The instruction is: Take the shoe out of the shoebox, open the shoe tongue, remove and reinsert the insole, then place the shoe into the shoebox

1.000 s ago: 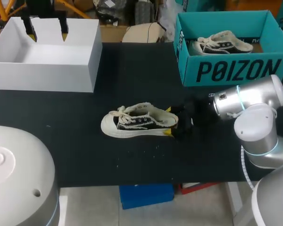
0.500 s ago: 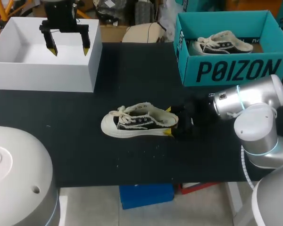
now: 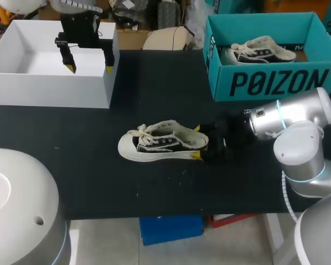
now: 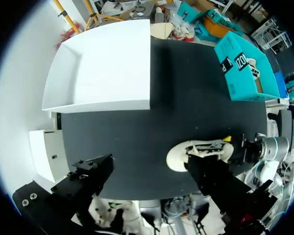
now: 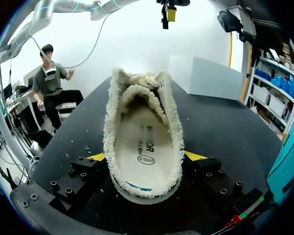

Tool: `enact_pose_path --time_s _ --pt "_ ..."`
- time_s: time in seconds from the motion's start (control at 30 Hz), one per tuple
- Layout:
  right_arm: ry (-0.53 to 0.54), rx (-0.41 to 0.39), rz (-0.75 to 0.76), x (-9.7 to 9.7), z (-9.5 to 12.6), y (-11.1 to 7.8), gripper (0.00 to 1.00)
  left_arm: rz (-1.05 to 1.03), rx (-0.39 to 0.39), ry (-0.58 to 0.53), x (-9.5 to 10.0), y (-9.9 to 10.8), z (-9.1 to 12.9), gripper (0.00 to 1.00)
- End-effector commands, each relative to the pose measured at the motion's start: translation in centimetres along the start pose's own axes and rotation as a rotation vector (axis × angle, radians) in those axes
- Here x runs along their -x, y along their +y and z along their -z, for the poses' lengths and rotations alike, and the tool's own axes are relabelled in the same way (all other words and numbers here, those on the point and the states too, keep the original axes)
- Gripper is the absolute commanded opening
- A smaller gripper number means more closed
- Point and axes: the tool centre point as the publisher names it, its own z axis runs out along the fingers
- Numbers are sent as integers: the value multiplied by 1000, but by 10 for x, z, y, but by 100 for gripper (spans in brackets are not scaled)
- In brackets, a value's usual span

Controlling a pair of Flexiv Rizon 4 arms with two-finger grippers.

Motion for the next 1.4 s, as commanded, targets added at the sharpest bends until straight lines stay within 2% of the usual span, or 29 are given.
enact_pose_path --time_s 0.03,0.5,0.6,0.67,0.73,0.9,1.2,1.4 --pt "-2 -1 -1 1 -3 -1 0 0 -2 1 0 0 -1 100" --pt "-2 -1 -1 1 -3 -1 0 0 -2 1 0 0 -1 100" --pt "-2 -1 -1 1 -3 -1 0 12 -5 -45 -13 -4 -4 100" --pt "-2 -1 -1 1 -3 -1 0 9 2 -24 -23 -3 -6 100" --pt "-2 -1 -1 1 -3 -1 0 9 1 -51 -37 0 -9 100" --pt "-2 -1 -1 1 -3 -1 0 8 22 -56 -65 14 -24 100" --pt "-2 -1 -1 1 -3 -1 0 62 51 -135 -104 44 -45 100" --pt "-2 -1 -1 1 -3 -1 0 85 7 -178 -119 60 -47 100"
